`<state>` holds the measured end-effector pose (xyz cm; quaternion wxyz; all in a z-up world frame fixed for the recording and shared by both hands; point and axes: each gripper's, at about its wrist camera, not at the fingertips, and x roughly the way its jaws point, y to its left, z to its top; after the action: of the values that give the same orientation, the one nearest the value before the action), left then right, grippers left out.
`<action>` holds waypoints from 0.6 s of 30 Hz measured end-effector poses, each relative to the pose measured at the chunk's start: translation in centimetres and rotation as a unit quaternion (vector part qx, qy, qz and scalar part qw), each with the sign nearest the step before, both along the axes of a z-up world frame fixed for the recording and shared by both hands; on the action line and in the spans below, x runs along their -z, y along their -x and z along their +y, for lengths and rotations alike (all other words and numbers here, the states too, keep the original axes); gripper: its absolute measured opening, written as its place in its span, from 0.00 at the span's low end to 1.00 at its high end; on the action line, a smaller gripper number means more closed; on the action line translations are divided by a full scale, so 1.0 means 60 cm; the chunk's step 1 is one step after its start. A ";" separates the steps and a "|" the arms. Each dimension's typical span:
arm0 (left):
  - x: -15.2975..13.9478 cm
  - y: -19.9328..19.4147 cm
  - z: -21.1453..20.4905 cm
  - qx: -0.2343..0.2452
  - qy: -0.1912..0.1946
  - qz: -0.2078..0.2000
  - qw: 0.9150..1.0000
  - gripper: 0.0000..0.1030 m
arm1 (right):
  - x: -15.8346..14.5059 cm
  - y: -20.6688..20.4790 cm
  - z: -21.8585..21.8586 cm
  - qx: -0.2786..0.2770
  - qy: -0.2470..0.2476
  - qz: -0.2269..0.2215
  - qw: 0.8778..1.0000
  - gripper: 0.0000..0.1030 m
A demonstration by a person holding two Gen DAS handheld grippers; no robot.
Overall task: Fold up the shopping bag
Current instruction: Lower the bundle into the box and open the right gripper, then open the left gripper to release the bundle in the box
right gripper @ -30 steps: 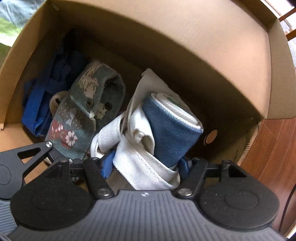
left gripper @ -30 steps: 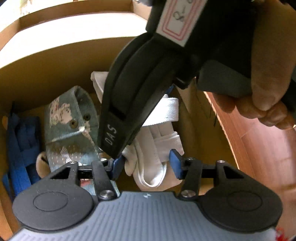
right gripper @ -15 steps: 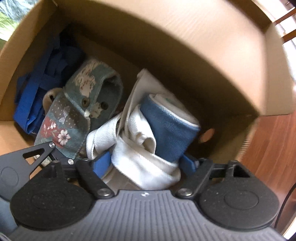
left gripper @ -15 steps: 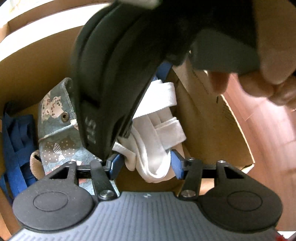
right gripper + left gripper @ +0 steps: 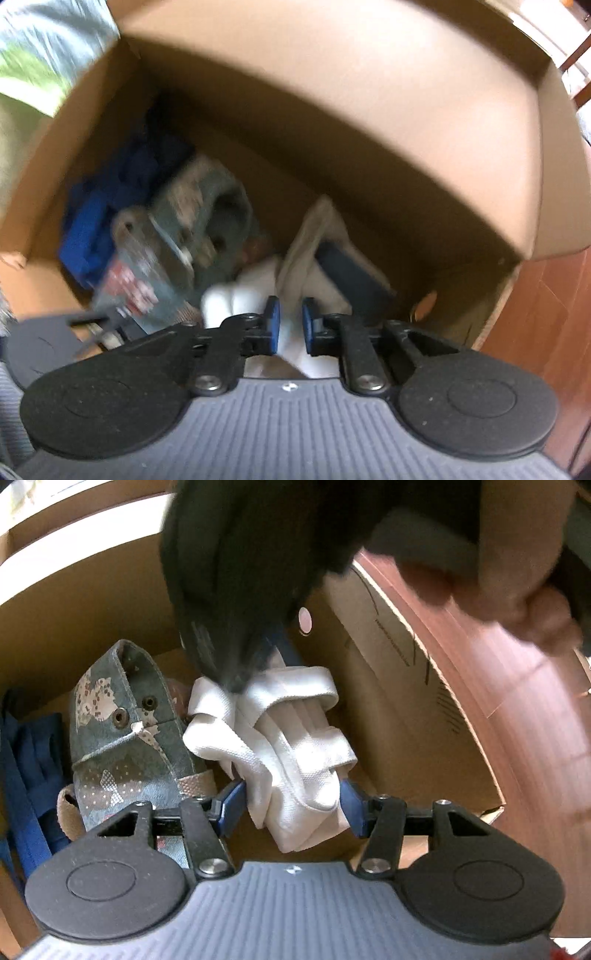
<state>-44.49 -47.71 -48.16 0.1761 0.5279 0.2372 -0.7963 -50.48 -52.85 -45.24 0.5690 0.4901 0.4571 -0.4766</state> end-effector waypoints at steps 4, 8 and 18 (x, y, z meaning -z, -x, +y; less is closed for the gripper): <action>0.004 0.002 0.010 0.005 0.002 -0.006 1.000 0.56 | 0.011 0.004 -0.010 -0.006 -0.018 0.011 1.000 0.13; 0.002 -0.008 0.019 -0.001 0.000 -0.003 1.000 0.57 | -0.011 0.022 0.000 0.022 -0.001 -0.017 1.000 0.14; -0.016 -0.010 0.027 -0.015 0.016 -0.033 0.999 0.57 | -0.070 0.065 0.069 0.125 0.057 -0.072 0.988 0.14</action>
<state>-43.88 -46.11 -47.22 0.2045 0.5470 0.2264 -0.7796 -54.40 -48.73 -41.02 0.5638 0.5431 0.3221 -0.5324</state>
